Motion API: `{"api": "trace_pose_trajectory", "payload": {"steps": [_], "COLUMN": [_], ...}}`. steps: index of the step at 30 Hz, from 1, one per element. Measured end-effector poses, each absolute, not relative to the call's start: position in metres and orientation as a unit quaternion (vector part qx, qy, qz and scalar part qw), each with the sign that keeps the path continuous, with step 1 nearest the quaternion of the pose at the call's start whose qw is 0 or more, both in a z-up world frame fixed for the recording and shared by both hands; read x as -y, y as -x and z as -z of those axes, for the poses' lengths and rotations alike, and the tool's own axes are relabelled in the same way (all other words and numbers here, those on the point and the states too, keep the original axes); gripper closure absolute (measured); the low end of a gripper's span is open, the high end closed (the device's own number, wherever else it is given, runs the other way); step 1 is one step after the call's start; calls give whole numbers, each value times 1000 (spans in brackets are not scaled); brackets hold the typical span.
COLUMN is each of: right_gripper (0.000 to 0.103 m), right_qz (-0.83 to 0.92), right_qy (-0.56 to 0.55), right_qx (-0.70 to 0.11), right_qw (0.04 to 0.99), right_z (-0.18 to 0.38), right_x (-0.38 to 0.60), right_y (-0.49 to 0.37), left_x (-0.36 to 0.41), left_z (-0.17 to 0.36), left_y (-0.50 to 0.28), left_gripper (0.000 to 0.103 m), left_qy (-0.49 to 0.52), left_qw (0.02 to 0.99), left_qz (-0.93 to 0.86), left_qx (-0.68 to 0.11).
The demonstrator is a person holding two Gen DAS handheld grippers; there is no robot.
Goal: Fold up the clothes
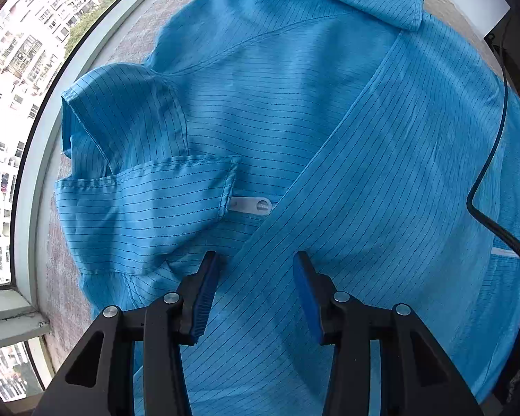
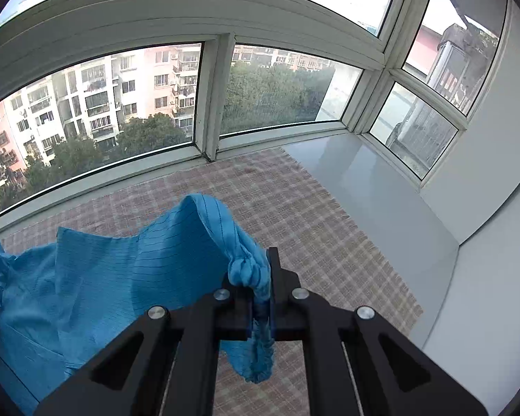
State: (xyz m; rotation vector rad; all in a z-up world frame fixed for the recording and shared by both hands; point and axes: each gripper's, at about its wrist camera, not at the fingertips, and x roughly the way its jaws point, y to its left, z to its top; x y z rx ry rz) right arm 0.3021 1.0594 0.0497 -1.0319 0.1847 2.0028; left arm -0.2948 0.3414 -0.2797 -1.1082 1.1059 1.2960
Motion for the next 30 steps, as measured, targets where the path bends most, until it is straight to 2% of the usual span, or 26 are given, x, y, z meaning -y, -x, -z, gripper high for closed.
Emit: {"api": "trace_pose_trajectory", "payload": {"steps": [1,2,10,12,14,16,17,18,19,20,26,30], "right_gripper": [97,97,97,97,97,97,97,97,97,97,97,97], "right_qz": [-800,-799,-799,-801,-804,-809,-812,-815,-818,-820,-819,-806], "right_qy": [414,415,427,429,431,431,431,432,433,434,457,491], "right_qx": [-74,-74,-76,-77,-80,-85,-86,-84,-82,-79,-70,-75], "right_qw": [429,429,416,410,403,391,383,376,370,364,340,321], "right_z": [-49,-47,-29,-26,-23,-20,-19,-18,-16,-15,0,27], "right_x": [-1061,-1062,-1062,-1060,-1056,-1051,-1048,-1044,-1039,-1035,-1023,-1021], "right_y": [-303,-304,-302,-302,-302,-301,-300,-298,-297,-295,-287,-286], "left_x": [-340,-339,-300,-290,-287,-293,-303,-316,-332,-352,-485,-529], "left_z": [278,277,266,266,268,258,248,237,227,222,231,247], "left_y": [299,303,329,332,331,323,315,304,292,278,204,157], "left_gripper": [91,101,103,97,87,85,81,77,63,55,54,54], "left_qy": [472,480,502,505,501,491,485,475,463,451,410,391], "left_qw": [526,526,465,445,413,407,426,453,481,508,619,646], "left_qz": [-545,-549,-614,-625,-635,-644,-644,-640,-634,-622,-535,-492], "left_qx": [-450,-438,-393,-395,-419,-423,-411,-400,-390,-389,-404,-433]}}
